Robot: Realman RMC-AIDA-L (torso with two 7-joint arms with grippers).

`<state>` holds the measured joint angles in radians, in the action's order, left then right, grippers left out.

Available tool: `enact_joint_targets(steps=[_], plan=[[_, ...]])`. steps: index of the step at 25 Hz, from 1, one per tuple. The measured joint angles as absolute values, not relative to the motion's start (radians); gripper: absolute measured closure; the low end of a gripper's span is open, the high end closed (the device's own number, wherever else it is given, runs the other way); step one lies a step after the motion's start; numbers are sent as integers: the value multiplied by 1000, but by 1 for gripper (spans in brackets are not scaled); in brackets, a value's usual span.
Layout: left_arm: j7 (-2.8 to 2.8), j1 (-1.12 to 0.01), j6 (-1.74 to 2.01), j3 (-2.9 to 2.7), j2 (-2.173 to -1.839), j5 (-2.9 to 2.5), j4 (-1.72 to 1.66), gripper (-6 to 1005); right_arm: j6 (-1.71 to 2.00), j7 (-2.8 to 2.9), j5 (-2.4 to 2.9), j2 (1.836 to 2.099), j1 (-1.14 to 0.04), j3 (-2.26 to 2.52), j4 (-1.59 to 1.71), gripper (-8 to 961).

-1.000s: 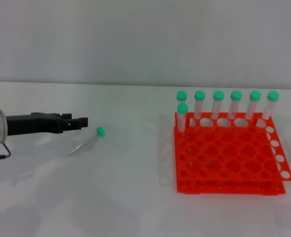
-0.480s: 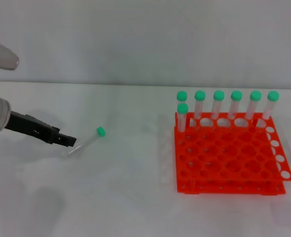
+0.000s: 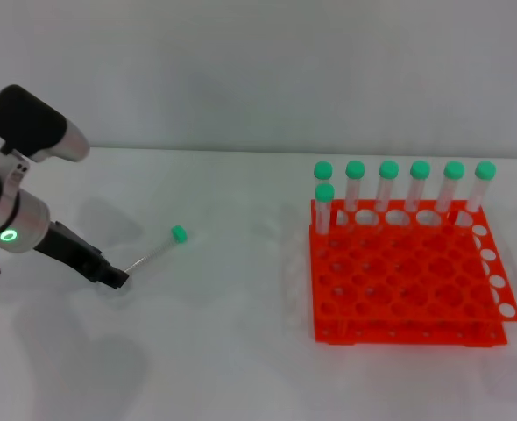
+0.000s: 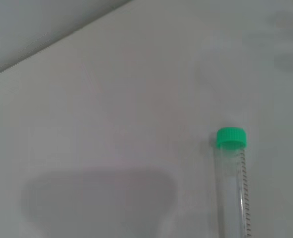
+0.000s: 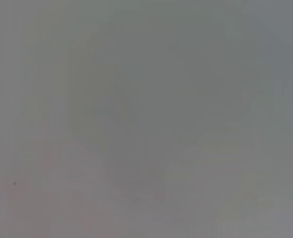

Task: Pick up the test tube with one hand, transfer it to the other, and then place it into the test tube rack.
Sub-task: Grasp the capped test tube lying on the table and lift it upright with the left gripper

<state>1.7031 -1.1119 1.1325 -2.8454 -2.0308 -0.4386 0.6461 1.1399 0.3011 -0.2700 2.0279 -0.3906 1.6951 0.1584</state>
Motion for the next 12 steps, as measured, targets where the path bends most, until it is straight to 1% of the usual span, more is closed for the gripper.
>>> enact_joint_targets(steps=[2,4,11,12], plan=[[1703,-1120,1115,-2845,-2042,-447,647,335,1138,301,-270,2028,-391,1696,159,112],[1703,-1123,1111,-2845,-2045,-448,646,336,1138,302,-270,2028,-391,1696,160,112],[1704,-1128,1110,-2845,-2044,-438,633,345,1138,303,-270,2028,-394,1696,162,113],[1704,-1127,1110,-2846,-2043,-438,625,362,1138,304,-270,2028,-396,1696,161,113]])
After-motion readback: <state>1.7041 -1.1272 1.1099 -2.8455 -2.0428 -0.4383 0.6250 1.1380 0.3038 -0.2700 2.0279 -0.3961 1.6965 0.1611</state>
